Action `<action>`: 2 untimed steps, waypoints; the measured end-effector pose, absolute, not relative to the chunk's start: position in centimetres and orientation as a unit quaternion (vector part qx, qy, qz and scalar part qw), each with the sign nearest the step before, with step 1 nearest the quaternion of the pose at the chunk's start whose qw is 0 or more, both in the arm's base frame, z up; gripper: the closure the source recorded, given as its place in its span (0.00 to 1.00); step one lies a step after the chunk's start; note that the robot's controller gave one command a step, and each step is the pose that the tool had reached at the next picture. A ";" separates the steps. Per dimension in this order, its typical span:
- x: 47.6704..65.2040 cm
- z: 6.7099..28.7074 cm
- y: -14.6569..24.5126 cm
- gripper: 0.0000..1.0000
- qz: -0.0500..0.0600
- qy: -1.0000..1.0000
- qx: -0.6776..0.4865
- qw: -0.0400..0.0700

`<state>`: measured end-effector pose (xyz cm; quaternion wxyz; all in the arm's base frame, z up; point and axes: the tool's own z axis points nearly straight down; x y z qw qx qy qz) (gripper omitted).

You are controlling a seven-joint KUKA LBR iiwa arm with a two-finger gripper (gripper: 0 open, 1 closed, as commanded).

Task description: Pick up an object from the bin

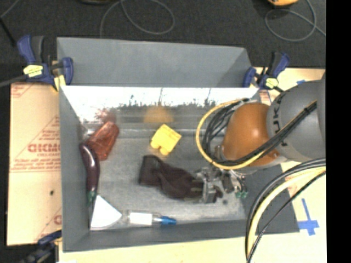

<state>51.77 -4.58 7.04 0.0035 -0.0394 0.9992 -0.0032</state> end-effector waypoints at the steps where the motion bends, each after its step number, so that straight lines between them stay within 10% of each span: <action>1: 51.8 7.0 -4.6 1.00 -0.003 0.999 -0.040 0.003; 2: 51.8 7.0 -4.6 1.00 -0.003 0.999 -0.040 0.003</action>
Offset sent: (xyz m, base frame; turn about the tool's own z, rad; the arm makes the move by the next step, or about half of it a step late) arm 0.0000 0.0000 0.0000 0.0000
